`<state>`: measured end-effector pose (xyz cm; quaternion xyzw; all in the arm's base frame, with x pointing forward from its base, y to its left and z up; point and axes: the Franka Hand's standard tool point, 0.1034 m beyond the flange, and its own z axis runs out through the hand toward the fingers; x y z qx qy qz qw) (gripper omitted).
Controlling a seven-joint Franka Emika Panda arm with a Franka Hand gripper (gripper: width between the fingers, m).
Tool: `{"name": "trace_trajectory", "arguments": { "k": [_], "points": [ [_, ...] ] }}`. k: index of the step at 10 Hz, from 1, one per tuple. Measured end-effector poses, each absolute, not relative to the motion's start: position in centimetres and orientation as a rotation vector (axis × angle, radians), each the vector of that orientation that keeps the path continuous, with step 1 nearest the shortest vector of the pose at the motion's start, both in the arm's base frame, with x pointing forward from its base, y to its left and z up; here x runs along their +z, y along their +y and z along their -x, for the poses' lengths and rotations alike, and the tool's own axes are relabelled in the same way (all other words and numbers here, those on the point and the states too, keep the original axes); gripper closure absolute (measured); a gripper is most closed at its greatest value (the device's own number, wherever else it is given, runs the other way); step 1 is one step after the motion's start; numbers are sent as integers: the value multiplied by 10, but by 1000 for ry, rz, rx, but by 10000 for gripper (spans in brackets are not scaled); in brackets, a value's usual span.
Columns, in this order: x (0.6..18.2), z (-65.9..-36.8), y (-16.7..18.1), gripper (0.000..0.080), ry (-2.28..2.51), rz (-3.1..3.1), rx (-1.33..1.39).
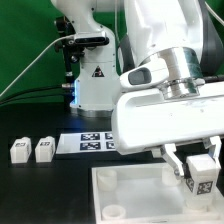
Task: Assemble one leg
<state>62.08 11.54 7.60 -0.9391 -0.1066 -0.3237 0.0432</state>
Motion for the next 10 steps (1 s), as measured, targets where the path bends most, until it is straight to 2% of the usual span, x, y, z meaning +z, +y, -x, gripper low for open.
{"name": "trace_trajectory", "arguments": {
  "k": [4,5,6,7,8,10],
  "points": [
    [76,-625,117,508,-345,2887,-916],
    [76,-625,117,404,-345,2887,-914],
    [76,-625,117,267,-345,2887,-913],
    [75,-625,117,267,-345,2887,-913],
    [75,-625,117,174,-345,2887,-913],
    [75,-625,117,157,-345,2888,-913]
  ]
}}
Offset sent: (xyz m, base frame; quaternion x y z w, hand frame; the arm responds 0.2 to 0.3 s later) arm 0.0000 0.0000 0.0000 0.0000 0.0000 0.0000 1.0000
